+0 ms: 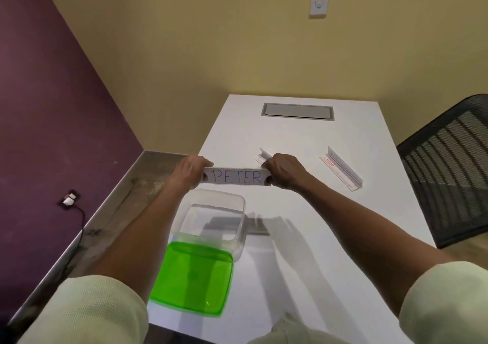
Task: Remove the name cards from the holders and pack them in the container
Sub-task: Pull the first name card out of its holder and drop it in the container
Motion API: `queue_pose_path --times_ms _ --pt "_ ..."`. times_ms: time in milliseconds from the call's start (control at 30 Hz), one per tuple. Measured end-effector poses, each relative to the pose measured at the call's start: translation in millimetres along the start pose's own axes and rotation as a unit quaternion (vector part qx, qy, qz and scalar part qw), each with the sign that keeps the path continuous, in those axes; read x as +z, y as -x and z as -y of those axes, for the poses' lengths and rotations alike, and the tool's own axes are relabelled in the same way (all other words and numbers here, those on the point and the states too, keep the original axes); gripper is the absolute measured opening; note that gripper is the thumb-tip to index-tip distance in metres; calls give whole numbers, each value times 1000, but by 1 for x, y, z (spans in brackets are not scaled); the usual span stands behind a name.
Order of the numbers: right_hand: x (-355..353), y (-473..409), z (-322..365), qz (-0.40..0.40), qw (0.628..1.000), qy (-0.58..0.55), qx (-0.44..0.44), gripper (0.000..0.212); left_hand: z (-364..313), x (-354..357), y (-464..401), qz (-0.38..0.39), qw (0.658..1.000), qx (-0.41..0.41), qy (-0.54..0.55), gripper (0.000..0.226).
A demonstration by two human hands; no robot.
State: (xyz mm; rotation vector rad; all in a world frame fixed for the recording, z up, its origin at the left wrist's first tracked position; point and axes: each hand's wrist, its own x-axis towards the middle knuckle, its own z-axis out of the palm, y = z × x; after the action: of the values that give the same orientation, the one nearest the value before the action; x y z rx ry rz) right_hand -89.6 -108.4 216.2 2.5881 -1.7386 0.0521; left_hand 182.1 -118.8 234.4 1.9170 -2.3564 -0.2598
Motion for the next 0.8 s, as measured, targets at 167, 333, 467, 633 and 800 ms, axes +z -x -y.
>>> queue_pose_path --times_ms 167,333,467,633,800 --pt "13 -8 29 17 1000 -7 -19 21 33 9 5 17 997 -47 59 37" --pt "26 -15 56 41 999 -5 -32 27 62 16 6 62 995 -61 57 31" --pt "38 -19 74 51 998 -10 -38 30 79 24 7 78 994 -63 53 30" --pt "54 -21 93 72 997 -19 -27 28 94 34 11 100 988 -85 79 33" --pt "74 -19 111 98 995 -29 -19 21 105 52 15 137 990 -25 -2 36"
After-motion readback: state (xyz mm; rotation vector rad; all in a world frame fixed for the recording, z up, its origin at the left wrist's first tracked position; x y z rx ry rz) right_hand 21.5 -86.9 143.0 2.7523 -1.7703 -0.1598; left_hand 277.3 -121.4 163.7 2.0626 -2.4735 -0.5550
